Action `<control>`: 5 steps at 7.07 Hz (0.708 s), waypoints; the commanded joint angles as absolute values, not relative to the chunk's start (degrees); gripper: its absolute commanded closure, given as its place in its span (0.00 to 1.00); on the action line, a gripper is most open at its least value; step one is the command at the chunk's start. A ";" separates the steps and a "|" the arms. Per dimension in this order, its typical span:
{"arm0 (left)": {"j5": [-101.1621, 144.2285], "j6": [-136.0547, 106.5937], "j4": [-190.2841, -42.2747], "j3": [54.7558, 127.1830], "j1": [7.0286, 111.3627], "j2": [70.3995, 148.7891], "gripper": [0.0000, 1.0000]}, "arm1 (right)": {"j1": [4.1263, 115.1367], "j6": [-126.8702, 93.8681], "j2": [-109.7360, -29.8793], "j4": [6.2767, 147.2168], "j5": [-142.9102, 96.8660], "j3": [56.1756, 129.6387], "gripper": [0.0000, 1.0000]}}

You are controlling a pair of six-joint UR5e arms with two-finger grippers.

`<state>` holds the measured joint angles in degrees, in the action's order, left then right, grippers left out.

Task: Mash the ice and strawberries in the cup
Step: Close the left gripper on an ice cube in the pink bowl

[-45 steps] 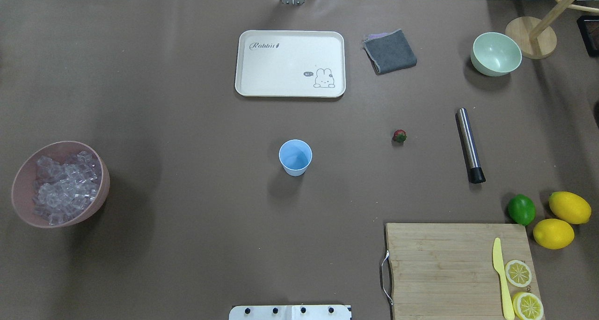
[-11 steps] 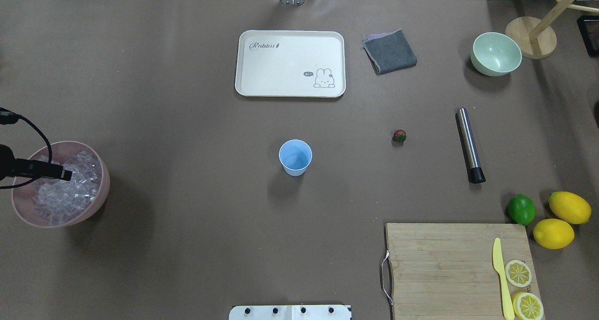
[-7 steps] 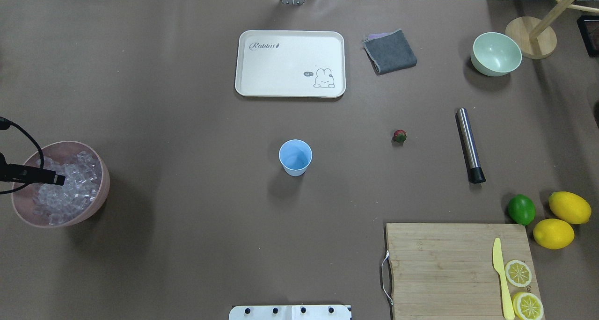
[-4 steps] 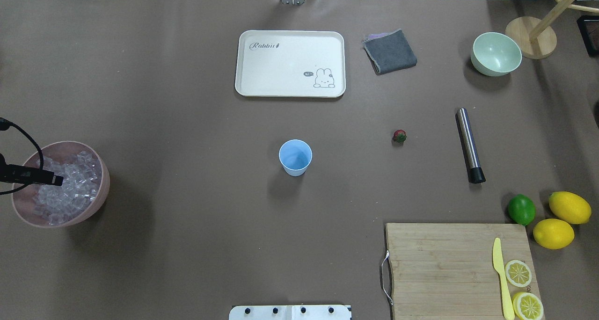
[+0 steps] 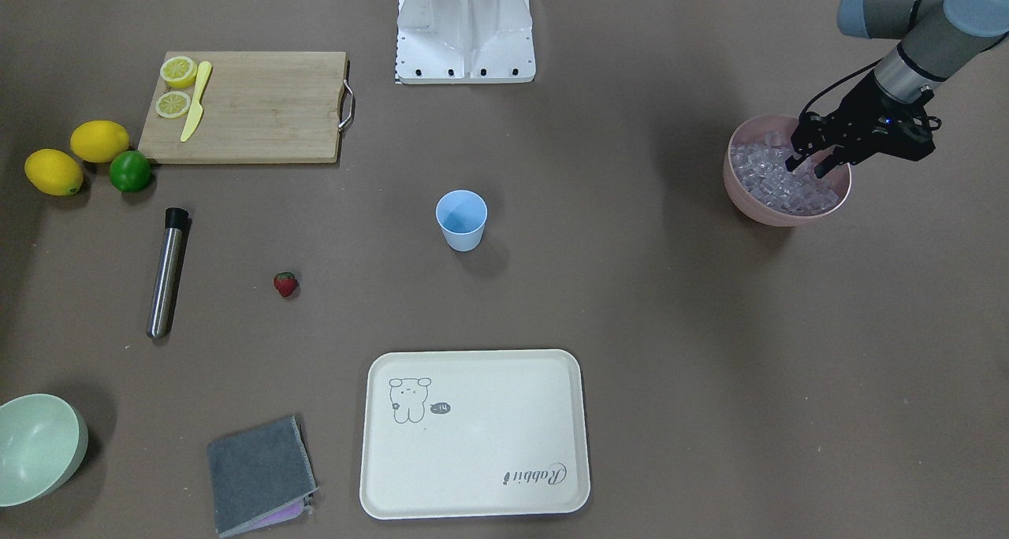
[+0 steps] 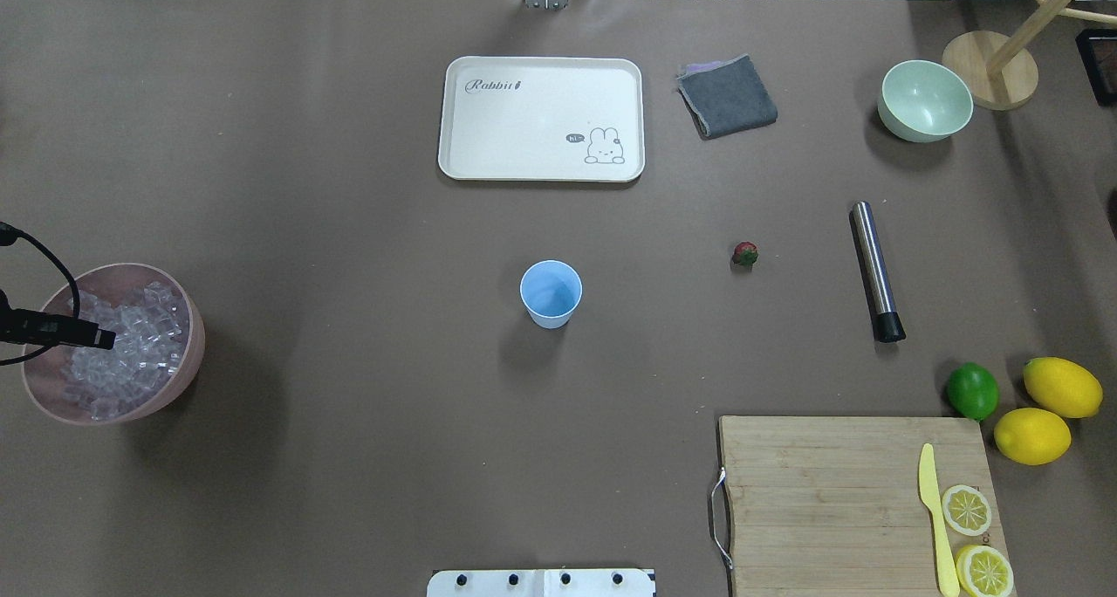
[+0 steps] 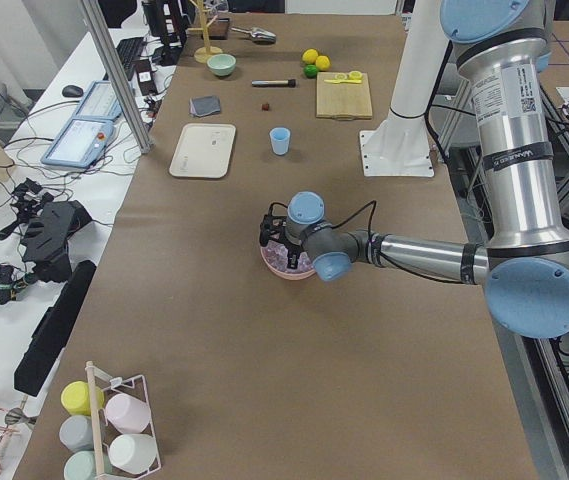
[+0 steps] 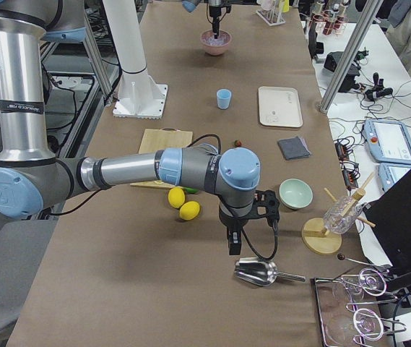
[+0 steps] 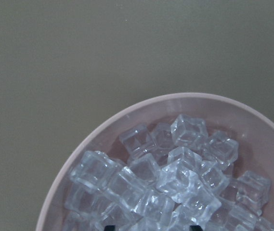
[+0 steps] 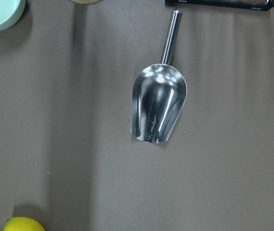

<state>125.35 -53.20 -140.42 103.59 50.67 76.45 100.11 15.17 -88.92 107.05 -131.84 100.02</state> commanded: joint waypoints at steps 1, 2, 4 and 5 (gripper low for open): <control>125.42 -53.35 -141.84 103.45 50.54 75.59 0.40 | 100.11 15.21 -88.77 107.05 -131.84 99.93 0.00; 125.42 -53.44 -142.12 103.45 50.54 75.41 0.40 | 100.11 15.12 -88.77 107.05 -131.84 99.93 0.00; 125.42 -53.44 -143.17 103.01 50.10 75.15 0.40 | 100.11 15.20 -88.94 107.05 -131.84 100.02 0.00; 125.42 -53.44 -143.52 103.01 49.66 75.15 0.40 | 100.11 15.12 -88.95 107.05 -131.84 100.02 0.00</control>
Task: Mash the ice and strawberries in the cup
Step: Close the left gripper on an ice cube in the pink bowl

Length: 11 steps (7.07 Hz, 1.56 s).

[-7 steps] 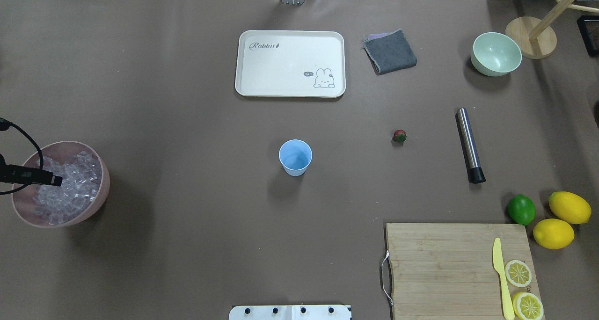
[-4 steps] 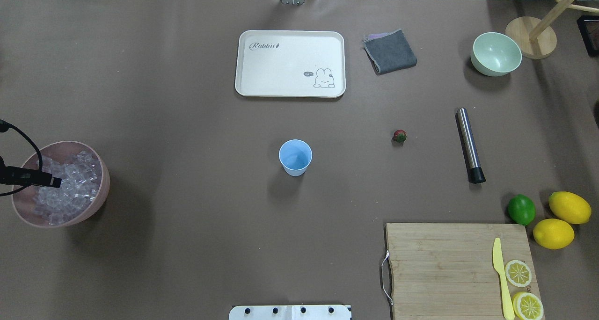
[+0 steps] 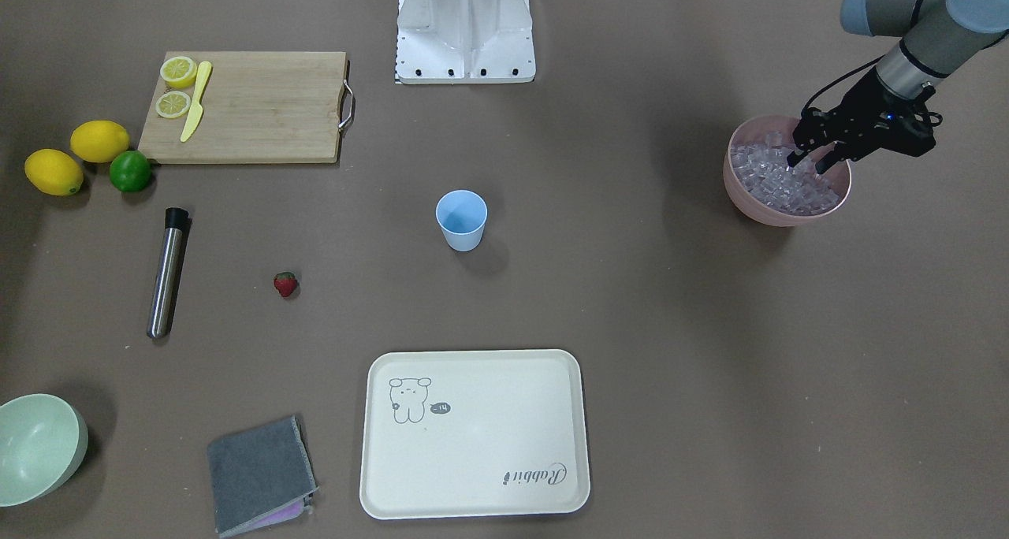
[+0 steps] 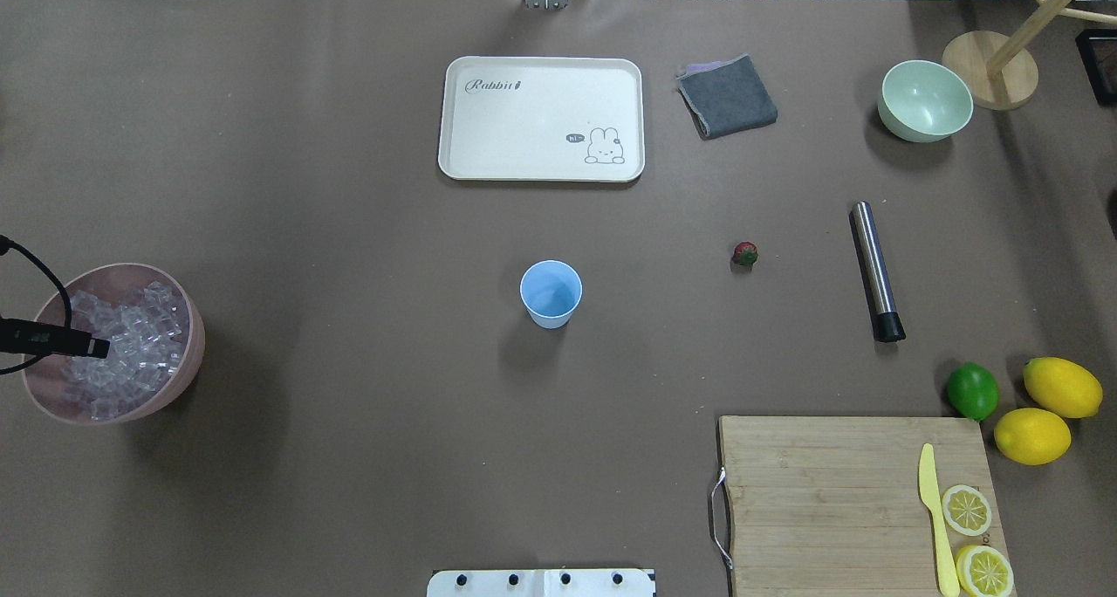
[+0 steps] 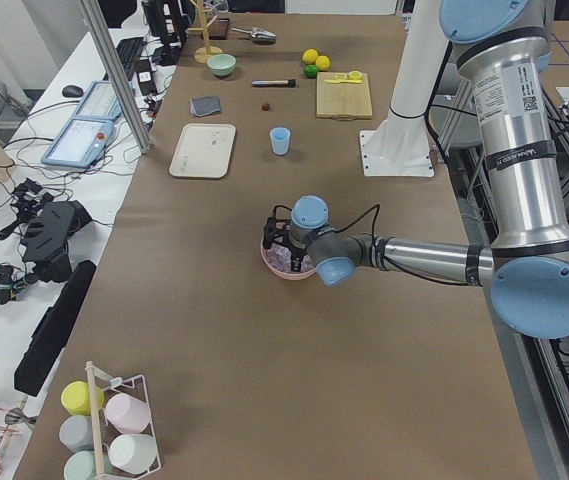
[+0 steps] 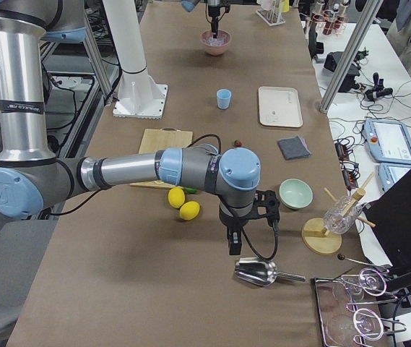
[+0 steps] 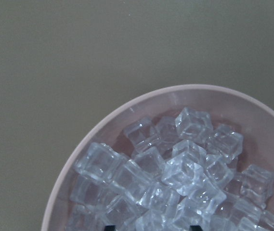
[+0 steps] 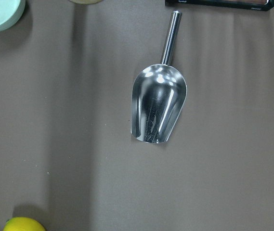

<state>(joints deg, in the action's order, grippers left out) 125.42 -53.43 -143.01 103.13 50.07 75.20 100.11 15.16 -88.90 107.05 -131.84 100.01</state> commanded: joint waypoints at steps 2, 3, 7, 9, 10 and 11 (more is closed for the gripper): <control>125.42 -53.52 -143.53 103.01 49.39 75.15 0.40 | 100.11 15.20 -89.12 107.05 -131.92 100.02 0.00; 125.42 -53.61 -143.53 103.01 49.39 75.15 0.44 | 100.11 15.12 -89.12 107.05 -131.92 100.02 0.00; 125.51 -55.28 -145.81 101.60 48.96 75.15 0.62 | 100.11 15.12 -89.03 107.05 -131.92 100.02 0.00; 126.47 -55.11 -145.72 101.69 49.22 75.41 0.63 | 100.11 15.12 -89.12 107.05 -131.92 100.11 0.00; 128.13 -55.02 -145.64 101.52 49.48 75.50 0.66 | 100.19 15.20 -89.12 107.05 -131.92 100.11 0.00; 128.58 -54.93 -145.63 101.51 49.48 75.67 0.68 | 100.20 15.21 -89.21 107.05 -131.92 100.11 0.00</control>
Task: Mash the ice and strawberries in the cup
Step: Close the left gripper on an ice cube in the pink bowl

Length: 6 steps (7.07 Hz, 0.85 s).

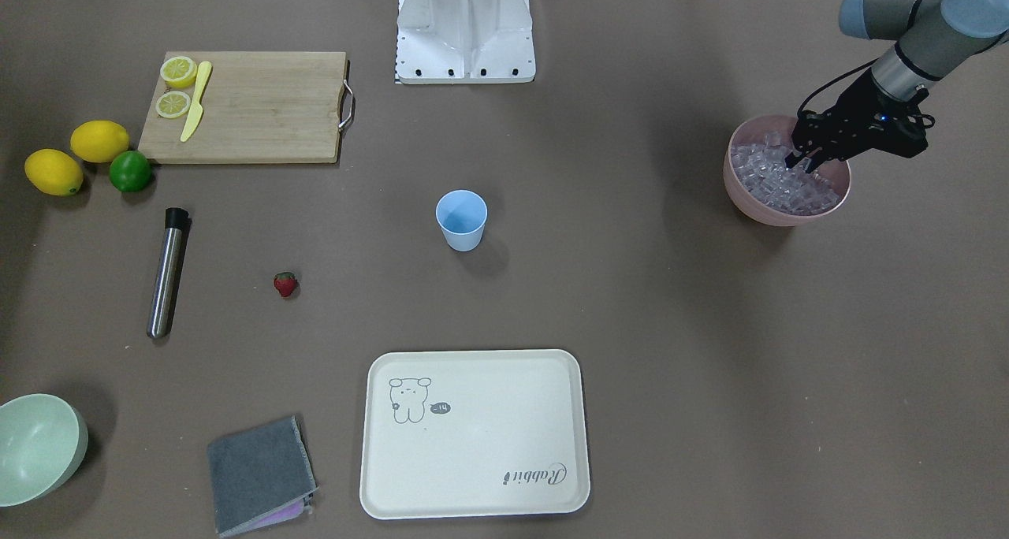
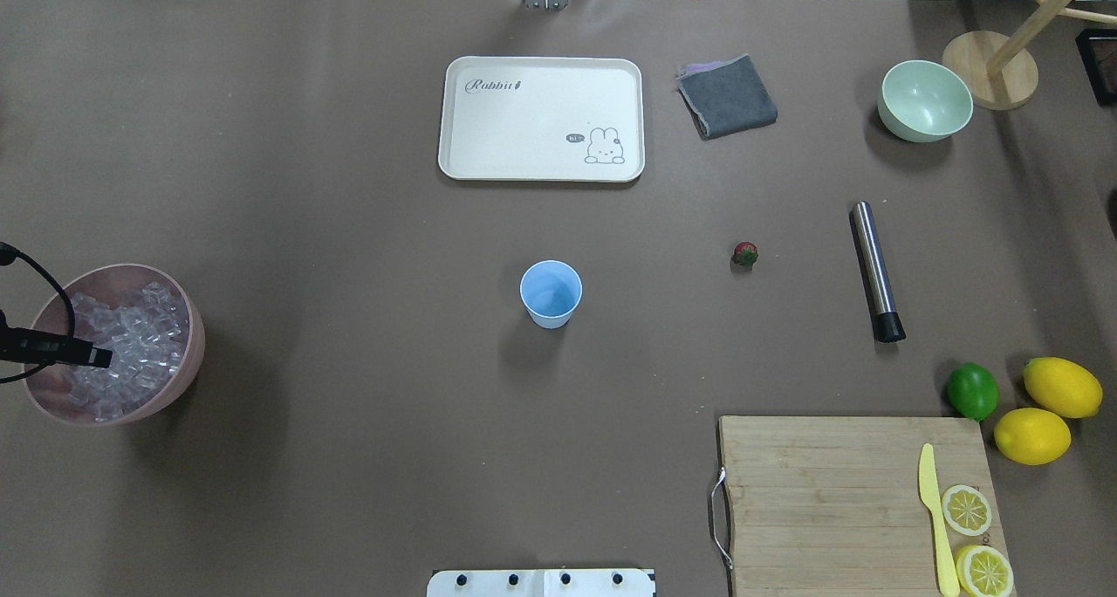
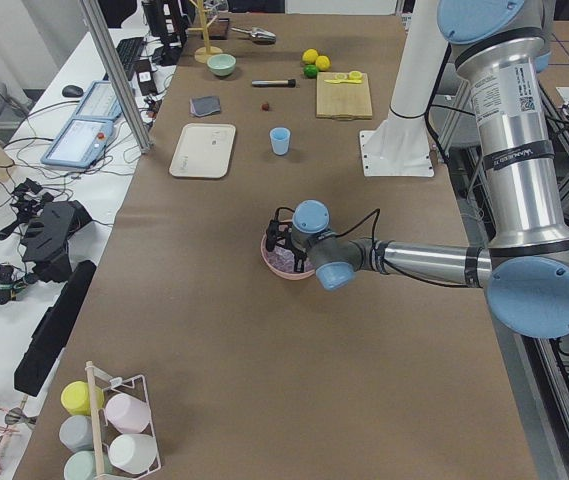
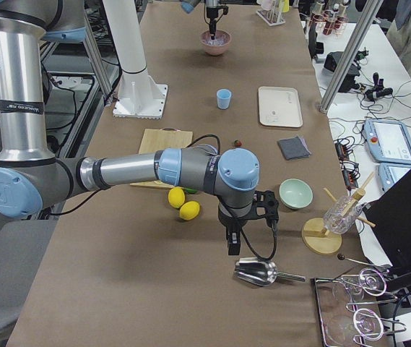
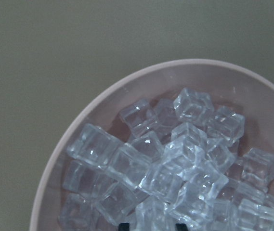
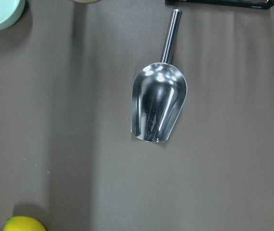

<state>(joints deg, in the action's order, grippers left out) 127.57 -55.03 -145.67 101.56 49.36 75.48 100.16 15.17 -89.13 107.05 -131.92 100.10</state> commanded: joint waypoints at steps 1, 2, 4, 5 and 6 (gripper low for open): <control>130.15 -54.93 -145.63 101.51 49.83 75.85 0.69 | 100.28 15.21 -89.21 107.05 -132.01 100.11 0.00; 132.17 -54.58 -145.20 101.43 51.92 76.02 0.69 | 100.28 15.21 -89.30 107.05 -132.10 100.19 0.00; 136.48 -54.49 -143.10 101.34 55.18 77.68 0.69 | 100.37 15.21 -90.52 107.14 -132.10 101.77 0.00; 136.49 -54.41 -140.65 101.69 55.63 79.70 0.69 | 100.37 15.21 -90.53 107.14 -132.10 101.78 0.00; 136.84 -54.40 -138.01 102.12 56.33 81.80 0.69 | 100.37 15.21 -90.44 107.14 -132.19 101.78 0.00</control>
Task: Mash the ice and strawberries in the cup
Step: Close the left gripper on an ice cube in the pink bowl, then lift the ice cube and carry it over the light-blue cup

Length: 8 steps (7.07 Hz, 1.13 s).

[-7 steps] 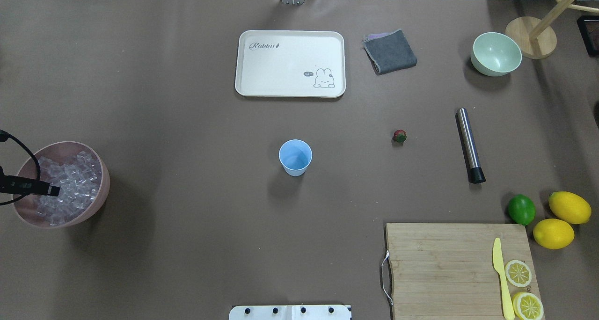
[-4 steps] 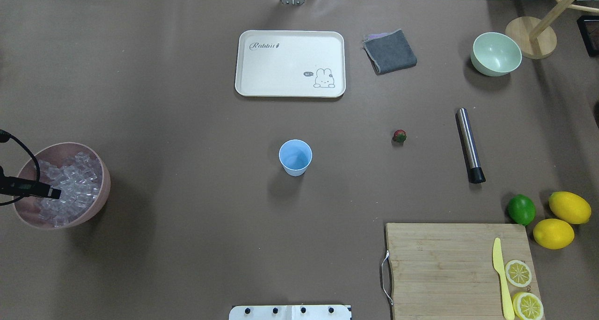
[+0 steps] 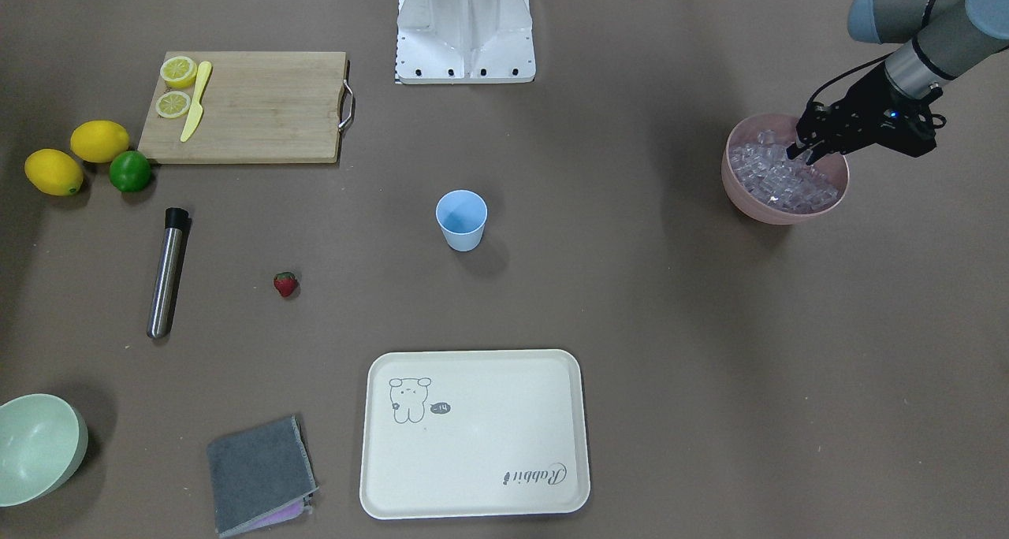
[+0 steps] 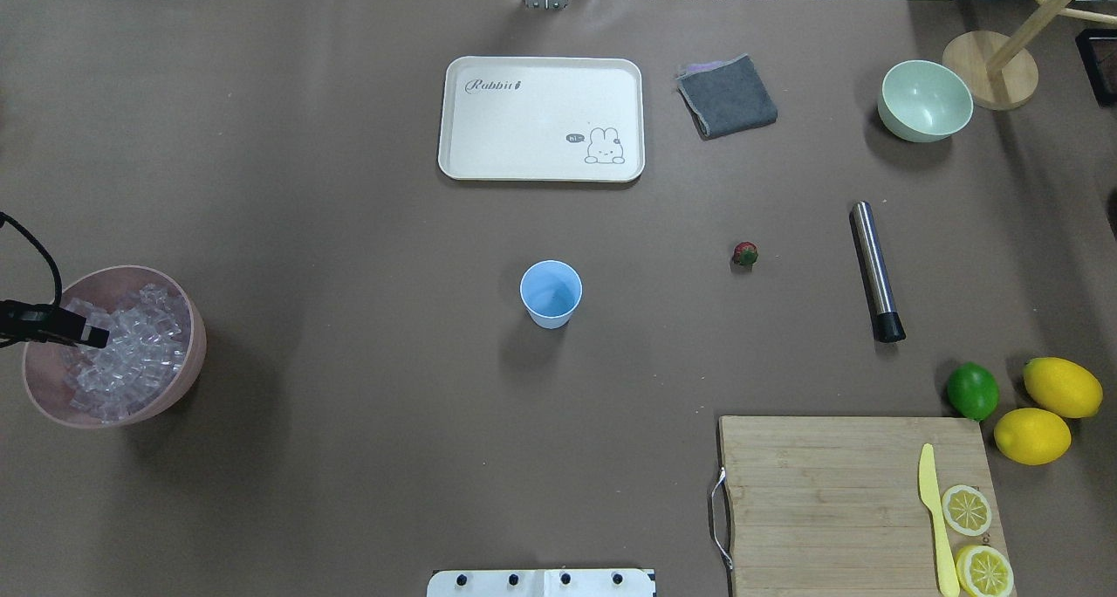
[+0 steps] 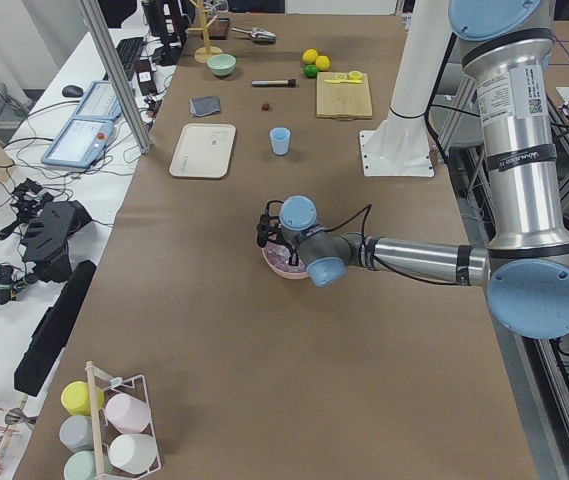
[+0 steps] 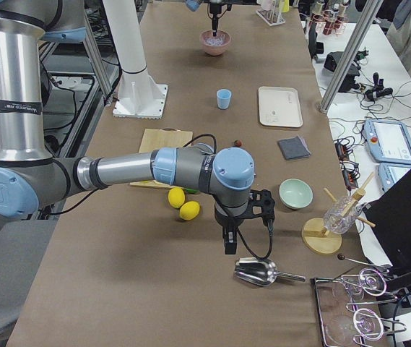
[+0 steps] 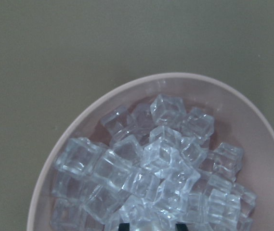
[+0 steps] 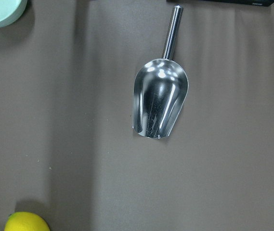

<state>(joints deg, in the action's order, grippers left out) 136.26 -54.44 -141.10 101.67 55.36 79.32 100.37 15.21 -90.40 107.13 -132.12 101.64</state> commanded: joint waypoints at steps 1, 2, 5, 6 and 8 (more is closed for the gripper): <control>137.02 -54.49 -132.59 103.52 56.69 85.13 0.69 | 100.28 15.12 -90.44 107.14 -132.10 101.69 0.00; 137.11 -54.58 -127.32 105.80 56.69 87.69 0.69 | 100.37 15.20 -90.44 107.14 -132.19 101.78 0.00; 136.59 -58.59 -116.74 106.70 56.08 98.05 0.69 | 100.28 15.12 -90.35 107.14 -132.19 102.04 0.00; 135.02 -62.71 -115.07 106.70 54.42 101.65 0.69 | 100.20 15.03 -90.18 107.14 -132.27 102.04 0.00; 127.48 -72.37 -108.68 106.61 46.45 110.69 0.69 | 100.11 14.94 -89.74 107.14 -132.28 102.04 0.00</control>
<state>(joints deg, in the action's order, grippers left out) 131.56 -66.64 -112.99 106.60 50.94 105.06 100.16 14.98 -89.95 107.14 -132.26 102.04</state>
